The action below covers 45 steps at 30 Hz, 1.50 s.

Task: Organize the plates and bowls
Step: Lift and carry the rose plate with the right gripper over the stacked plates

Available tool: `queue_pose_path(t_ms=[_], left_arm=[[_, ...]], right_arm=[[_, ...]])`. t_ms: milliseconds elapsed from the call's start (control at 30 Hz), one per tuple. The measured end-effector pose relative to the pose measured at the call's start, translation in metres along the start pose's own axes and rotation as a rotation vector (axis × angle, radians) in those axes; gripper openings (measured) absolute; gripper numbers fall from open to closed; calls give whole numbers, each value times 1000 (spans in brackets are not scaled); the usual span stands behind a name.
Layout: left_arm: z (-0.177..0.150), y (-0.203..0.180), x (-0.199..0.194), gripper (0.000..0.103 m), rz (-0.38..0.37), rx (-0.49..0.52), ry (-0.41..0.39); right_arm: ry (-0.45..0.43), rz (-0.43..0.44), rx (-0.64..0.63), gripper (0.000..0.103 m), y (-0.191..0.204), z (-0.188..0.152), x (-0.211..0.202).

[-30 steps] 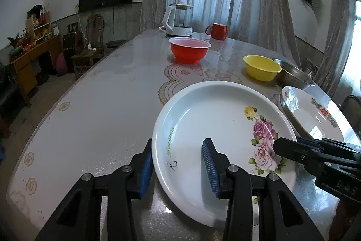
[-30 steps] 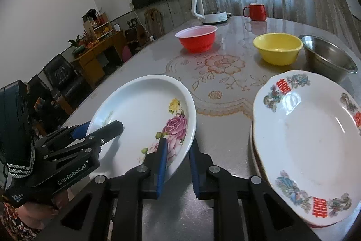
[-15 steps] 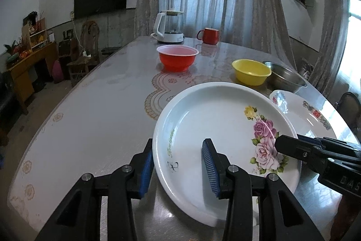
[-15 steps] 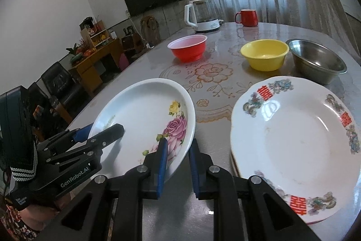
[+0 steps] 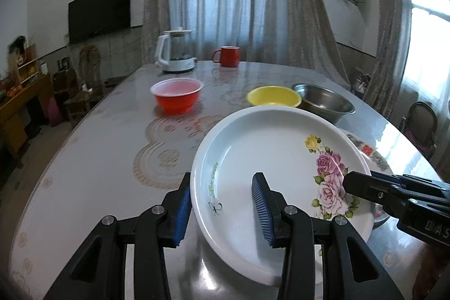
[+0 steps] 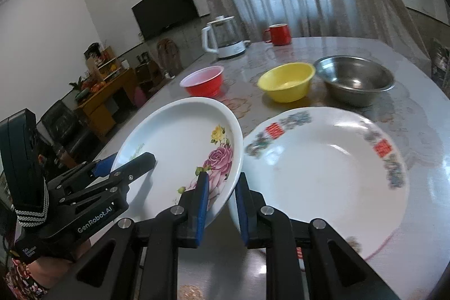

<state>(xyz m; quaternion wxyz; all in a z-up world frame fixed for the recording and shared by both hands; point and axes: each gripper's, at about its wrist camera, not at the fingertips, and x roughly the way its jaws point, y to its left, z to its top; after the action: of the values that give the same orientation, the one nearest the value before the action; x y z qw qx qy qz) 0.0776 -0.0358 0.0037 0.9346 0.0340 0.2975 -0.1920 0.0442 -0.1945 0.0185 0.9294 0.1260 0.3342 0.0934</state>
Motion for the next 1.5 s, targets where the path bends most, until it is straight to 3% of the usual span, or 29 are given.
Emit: queue_pose_path(t_ms=[667, 1133, 1500], left_arm=[[22, -75, 18, 42, -88, 127, -6], [14, -107, 56, 42, -103, 178, 103], [9, -119, 70, 42, -79, 220, 131]], right_arm=[[-67, -85, 146, 18, -64, 0, -36], [3, -139, 216, 18, -102, -12, -29], [62, -192, 231, 20, -111, -6, -21]])
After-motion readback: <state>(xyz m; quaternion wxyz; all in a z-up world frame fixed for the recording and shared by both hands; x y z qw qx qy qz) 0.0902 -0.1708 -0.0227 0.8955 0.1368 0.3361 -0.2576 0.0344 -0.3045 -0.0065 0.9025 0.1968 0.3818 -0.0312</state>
